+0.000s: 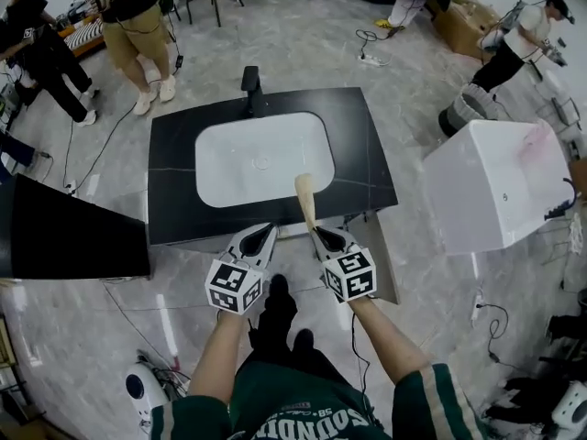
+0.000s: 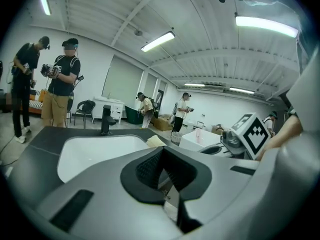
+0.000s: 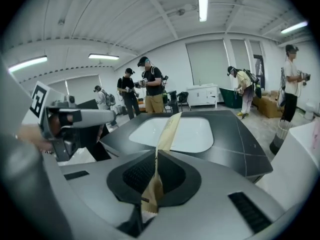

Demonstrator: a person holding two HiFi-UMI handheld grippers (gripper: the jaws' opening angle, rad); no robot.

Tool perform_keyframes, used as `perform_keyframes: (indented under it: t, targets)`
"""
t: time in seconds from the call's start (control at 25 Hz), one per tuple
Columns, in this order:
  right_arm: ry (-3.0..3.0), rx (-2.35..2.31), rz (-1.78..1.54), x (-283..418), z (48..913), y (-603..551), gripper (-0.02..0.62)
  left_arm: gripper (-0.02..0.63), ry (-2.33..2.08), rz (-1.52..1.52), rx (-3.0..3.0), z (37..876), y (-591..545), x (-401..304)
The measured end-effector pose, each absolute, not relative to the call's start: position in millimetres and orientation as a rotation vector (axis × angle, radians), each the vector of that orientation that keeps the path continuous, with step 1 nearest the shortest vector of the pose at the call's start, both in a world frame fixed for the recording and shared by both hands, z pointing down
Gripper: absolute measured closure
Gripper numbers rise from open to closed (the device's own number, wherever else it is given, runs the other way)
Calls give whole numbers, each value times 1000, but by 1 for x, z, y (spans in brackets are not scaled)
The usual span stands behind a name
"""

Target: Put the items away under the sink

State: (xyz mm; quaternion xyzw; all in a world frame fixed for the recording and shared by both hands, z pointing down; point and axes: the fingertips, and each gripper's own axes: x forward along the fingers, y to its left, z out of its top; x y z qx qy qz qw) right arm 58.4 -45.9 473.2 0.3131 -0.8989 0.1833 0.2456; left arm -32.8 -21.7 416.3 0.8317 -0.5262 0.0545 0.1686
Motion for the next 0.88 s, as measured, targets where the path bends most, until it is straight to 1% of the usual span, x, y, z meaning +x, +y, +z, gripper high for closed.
perform_keyframes:
  t: [0.16,0.48,0.68,0.88]
  targets:
    - [-2444,799,440,80,514,5,548,597,-1492,167,2356,453,-1,-22]
    - [-2395,799,545,115,611,70,548,597,-1461,214,2360,544,30,-4]
    - [-2365,819,625,120,694,67,548,597,-1449,239,2368,617,33,1]
    - [-2384,831,638,102,780,29,548,597,-1475,243,2384,700,20,-8]
